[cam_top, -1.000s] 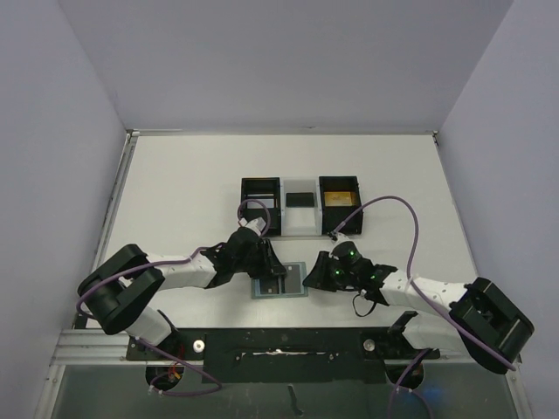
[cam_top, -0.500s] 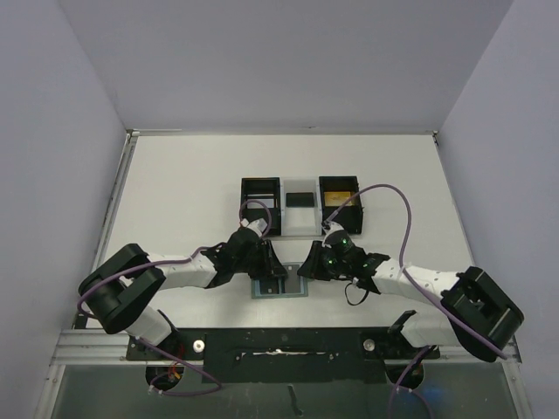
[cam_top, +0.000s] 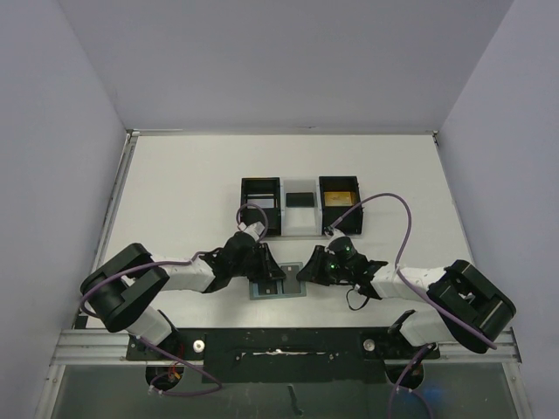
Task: Take the credit cards out of the card holder
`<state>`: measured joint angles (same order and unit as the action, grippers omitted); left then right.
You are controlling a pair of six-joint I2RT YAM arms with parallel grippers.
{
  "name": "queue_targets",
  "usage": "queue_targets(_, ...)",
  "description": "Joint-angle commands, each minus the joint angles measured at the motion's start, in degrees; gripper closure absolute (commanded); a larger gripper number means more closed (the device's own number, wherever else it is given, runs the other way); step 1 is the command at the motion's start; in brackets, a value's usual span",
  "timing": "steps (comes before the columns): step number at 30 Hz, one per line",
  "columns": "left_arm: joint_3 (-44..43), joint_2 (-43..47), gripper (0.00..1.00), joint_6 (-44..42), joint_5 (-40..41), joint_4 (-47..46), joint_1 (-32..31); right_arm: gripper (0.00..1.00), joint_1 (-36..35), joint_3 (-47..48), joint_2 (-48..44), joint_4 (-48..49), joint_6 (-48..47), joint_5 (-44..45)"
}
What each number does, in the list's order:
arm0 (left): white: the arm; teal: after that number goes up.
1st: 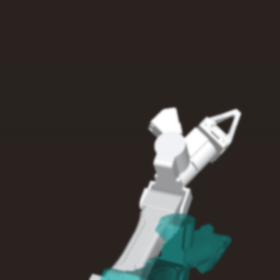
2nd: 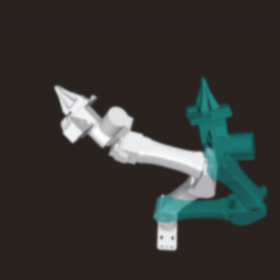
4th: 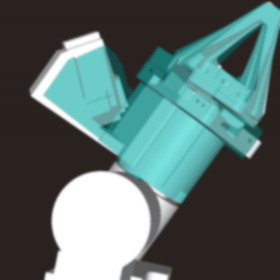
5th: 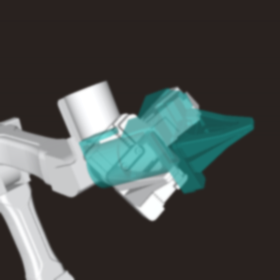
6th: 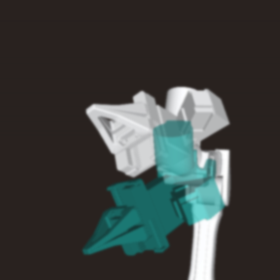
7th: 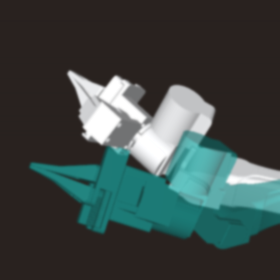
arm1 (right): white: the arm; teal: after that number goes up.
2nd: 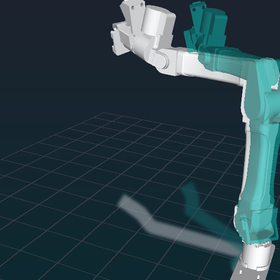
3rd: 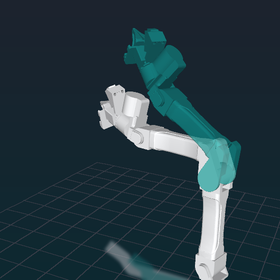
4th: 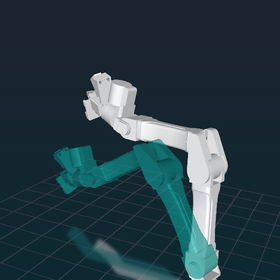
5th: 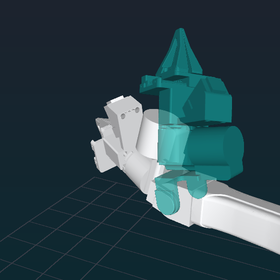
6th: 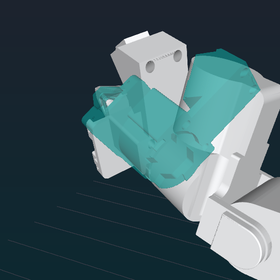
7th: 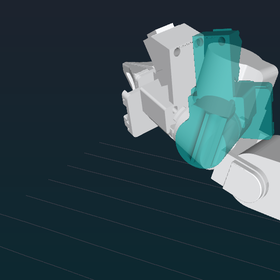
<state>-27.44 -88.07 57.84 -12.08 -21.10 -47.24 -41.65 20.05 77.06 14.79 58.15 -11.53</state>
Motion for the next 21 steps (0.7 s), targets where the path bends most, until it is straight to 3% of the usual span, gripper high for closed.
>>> queue_targets(1, 0.68, 1.13, 0.81, 1.04, -0.23, -3.51, -0.39, 0.82, -0.67, -1.61, 1.28, -2.12, -0.11, 0.59)
queue_targets(12, 1.37, 2.07, 1.0, 3.35, -2.05, -9.57, -0.27, 0.82, -0.8, -0.19, 0.38, -3.51, -1.02, 0.27)
queue_targets(21, 2.77, 4.83, 1.0, 3.23, -1.19, -8.88, 0.38, 0.82, -0.8, -0.34, -0.87, -4.78, -0.97, 1.03)
